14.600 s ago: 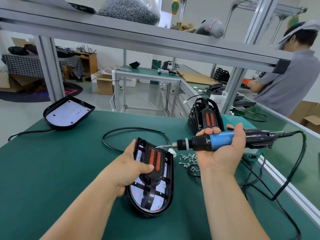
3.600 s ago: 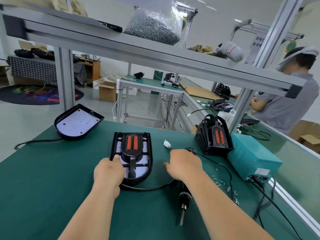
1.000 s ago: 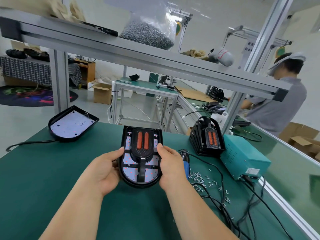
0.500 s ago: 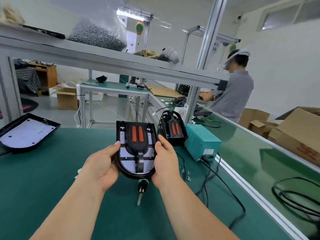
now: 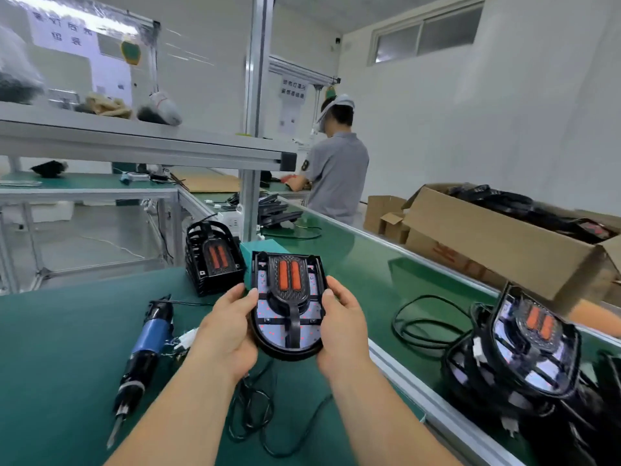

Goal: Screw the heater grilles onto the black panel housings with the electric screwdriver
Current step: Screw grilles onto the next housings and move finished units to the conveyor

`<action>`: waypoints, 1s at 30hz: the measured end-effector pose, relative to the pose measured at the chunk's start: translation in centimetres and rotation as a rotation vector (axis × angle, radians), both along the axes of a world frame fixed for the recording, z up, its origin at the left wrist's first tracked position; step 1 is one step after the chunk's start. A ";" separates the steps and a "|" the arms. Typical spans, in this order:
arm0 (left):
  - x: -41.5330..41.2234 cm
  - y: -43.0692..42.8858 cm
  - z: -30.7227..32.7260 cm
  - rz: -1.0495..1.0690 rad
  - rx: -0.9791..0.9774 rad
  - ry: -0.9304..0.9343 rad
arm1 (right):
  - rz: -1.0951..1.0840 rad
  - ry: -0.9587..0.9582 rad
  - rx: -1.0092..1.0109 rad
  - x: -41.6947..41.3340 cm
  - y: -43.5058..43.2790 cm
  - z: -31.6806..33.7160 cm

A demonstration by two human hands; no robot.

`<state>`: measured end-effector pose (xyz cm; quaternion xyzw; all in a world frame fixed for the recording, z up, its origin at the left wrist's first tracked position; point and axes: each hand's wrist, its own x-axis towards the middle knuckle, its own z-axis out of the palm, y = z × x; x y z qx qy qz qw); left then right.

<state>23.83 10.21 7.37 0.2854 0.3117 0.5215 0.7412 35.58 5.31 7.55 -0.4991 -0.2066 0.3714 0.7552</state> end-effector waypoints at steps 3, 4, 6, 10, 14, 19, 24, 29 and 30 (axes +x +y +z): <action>3.8 -0.7 0.3 -0.059 0.006 0.008 | -0.099 0.010 0.017 3.0 -1.9 0.6; 4.9 -1.1 0.5 -0.087 0.012 0.013 | -0.131 0.011 0.027 3.9 -2.5 0.9; 7.1 -1.8 0.9 -0.147 0.029 0.037 | -0.191 0.013 0.052 5.7 -3.8 1.6; 11.5 -3.8 2.3 -0.232 0.097 0.081 | -0.290 -0.004 0.098 9.7 -6.7 2.8; 16.0 -6.1 4.0 -0.331 0.188 0.116 | -0.418 -0.065 0.129 13.7 -9.7 3.8; 21.2 -9.0 5.5 -0.423 0.310 0.219 | -0.576 -0.046 0.117 18.2 -13.3 4.1; 25.3 -12.2 5.9 -0.484 0.433 0.365 | -0.663 -0.021 0.117 21.5 -16.7 3.8; 28.6 -15.7 5.3 -0.580 0.531 0.473 | -0.725 -0.001 0.085 25.2 -20.7 2.7; 29.0 -16.4 5.1 -0.615 0.551 0.498 | -0.728 -0.006 0.069 25.7 -21.5 2.5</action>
